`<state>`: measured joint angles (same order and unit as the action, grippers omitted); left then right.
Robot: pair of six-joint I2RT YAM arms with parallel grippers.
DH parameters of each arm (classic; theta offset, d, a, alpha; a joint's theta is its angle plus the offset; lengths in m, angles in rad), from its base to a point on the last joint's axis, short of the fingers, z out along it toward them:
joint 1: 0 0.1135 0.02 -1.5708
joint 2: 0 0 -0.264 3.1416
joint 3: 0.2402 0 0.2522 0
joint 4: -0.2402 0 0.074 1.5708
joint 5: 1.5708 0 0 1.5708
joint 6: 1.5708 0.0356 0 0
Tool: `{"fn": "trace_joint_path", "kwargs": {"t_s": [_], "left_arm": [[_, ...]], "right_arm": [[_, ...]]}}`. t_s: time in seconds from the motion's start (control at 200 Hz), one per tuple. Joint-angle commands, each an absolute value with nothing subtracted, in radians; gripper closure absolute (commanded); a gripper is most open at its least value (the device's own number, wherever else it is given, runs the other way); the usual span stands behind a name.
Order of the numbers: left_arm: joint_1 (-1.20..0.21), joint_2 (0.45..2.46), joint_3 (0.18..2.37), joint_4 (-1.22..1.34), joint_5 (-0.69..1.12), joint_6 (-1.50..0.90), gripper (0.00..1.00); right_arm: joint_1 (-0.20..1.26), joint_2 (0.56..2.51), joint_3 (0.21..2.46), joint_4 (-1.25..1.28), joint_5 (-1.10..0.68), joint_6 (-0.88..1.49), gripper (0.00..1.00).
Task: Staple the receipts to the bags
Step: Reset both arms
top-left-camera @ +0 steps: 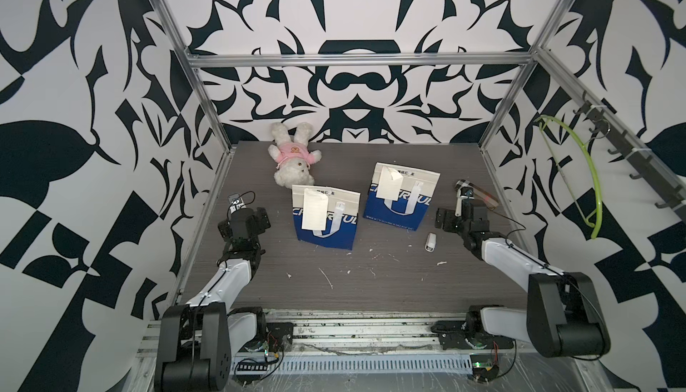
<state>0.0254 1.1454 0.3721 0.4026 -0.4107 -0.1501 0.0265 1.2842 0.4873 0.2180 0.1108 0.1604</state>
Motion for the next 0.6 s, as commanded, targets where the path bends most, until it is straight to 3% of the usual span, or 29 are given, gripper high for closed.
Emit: {"fn": "trace_joint_path", "kwargs": {"t_s": [0.0, 0.165, 0.27, 0.34, 0.425, 0.515, 0.595], "left_arm": [[0.028, 1.242, 0.349, 0.568, -0.338, -0.194, 0.0], [0.03, 1.405, 0.364, 0.793, -0.238, -0.108, 0.0], [0.036, 1.596, 0.341, 1.058, -0.289, -0.102, 0.0], [0.041, 1.514, 0.352, 0.883, -0.261, -0.139, 0.0], [0.053, 1.582, 0.33, 1.049, -0.32, -0.141, 0.0], [0.05, 1.526, 0.368, 0.875, -0.311, -0.166, 0.0], [0.048, 1.558, 0.346, 0.973, -0.304, -0.148, 0.0]], "right_arm": [[0.025, 1.311, 0.435, 0.567, 0.158, 0.087, 0.0], [0.024, 1.419, 0.399, 0.712, 0.084, 0.042, 0.0], [0.023, 1.519, 0.331, 0.914, 0.037, 0.029, 0.0], [0.025, 1.559, 0.299, 1.032, 0.011, 0.022, 0.0], [0.025, 1.539, 0.319, 0.956, -0.001, 0.014, 0.0], [0.025, 1.542, 0.35, 0.9, 0.044, 0.038, 0.0], [0.026, 1.545, 0.348, 0.913, 0.049, 0.038, 0.0]]}}
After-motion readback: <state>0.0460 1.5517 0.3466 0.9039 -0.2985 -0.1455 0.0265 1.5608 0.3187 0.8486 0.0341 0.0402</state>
